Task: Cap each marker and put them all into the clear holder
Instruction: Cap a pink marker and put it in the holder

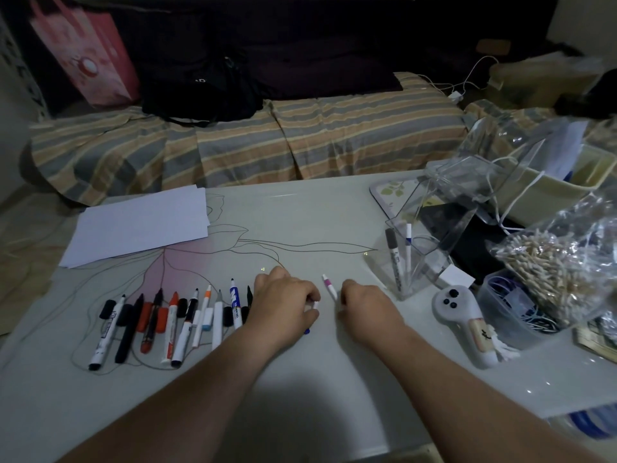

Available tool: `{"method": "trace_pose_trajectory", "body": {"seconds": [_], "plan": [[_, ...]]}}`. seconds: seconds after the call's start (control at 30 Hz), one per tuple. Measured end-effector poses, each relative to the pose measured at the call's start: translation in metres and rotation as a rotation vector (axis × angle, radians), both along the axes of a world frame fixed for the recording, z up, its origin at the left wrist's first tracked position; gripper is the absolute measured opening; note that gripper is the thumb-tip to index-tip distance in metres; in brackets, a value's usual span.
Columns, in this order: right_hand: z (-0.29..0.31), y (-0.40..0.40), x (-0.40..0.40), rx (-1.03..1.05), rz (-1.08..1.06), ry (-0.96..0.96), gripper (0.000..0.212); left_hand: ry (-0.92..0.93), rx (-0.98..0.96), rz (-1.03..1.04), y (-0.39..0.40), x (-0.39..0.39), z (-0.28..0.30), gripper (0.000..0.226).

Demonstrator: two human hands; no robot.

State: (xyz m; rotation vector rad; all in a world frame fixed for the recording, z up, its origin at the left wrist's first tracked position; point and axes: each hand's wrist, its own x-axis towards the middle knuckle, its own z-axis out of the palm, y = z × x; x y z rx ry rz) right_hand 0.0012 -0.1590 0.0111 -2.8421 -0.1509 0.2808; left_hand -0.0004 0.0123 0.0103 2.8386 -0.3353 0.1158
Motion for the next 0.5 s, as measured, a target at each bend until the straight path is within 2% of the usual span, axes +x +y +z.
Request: {"method": "trace_pose_trajectory", "body": {"seconds": [0.1,0.17,0.27,0.33,0.4,0.5], "plan": [[0.011,-0.009,0.006,0.054,-0.075,0.038,0.027,-0.052,-0.076,-0.009,0.0,0.0,0.005,0.018],[0.019,-0.015,0.012,0.163,-0.125,0.056,0.034,-0.087,-0.199,0.03,0.005,0.002,0.016,0.015],[0.028,-0.017,0.016,0.615,-0.308,0.19,0.019,-0.116,-0.51,0.124,0.012,-0.001,0.038,0.012],[0.034,-0.015,0.016,0.857,-0.401,0.247,0.019,-0.124,-0.686,0.191,0.015,-0.005,0.047,0.013],[0.044,-0.013,0.013,0.892,-0.382,0.201,0.026,-0.113,-0.795,0.245,0.018,-0.008,0.05,0.012],[0.067,-0.006,0.005,0.749,-0.163,-0.087,0.022,-0.075,-1.049,0.309,0.017,-0.007,0.053,0.013]]}}
